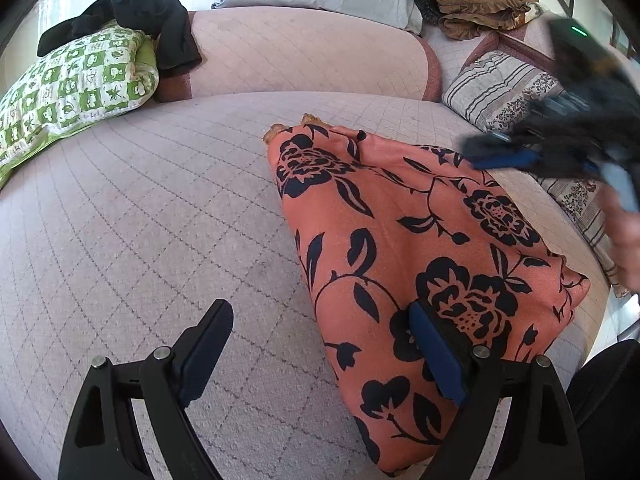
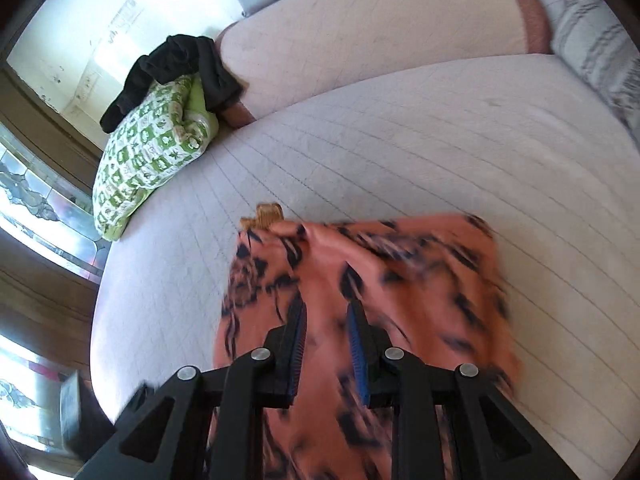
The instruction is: Fold small clothes
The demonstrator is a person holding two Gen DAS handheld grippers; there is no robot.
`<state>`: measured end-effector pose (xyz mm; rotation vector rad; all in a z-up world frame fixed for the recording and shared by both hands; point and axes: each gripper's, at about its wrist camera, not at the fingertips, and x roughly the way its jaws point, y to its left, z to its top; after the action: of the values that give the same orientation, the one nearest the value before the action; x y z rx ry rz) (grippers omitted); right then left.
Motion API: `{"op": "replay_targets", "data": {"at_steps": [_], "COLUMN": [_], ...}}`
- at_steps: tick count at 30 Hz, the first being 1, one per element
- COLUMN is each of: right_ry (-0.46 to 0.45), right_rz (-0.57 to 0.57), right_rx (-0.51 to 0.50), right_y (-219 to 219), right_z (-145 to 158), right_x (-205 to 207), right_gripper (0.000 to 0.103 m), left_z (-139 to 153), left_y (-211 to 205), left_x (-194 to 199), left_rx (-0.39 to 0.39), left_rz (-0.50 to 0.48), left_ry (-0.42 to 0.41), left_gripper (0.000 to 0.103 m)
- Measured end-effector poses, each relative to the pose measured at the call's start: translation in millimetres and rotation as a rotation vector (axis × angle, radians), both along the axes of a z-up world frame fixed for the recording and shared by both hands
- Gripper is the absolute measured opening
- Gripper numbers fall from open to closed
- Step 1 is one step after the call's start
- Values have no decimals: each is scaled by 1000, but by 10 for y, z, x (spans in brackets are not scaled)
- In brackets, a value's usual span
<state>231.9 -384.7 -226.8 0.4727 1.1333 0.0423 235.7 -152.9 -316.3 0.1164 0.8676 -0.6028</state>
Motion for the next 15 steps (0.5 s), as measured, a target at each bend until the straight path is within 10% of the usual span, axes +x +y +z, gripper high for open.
{"op": "replay_targets", "data": {"at_steps": [8,15], "right_ry": [148,57], "right_rz": [-1,-73], "right_rx": [-26,85], "right_y": [-65,-224], "right_z": [-299,-443], "right_x": [-801,-927], "right_gripper": [38,38], "left_z": [-7,-22], "left_y": [13,36], "left_x": [-27,-29], "left_rx": [5,3], "left_rz": [3,24], "left_ry": [3,1], "left_gripper": [92,94]}}
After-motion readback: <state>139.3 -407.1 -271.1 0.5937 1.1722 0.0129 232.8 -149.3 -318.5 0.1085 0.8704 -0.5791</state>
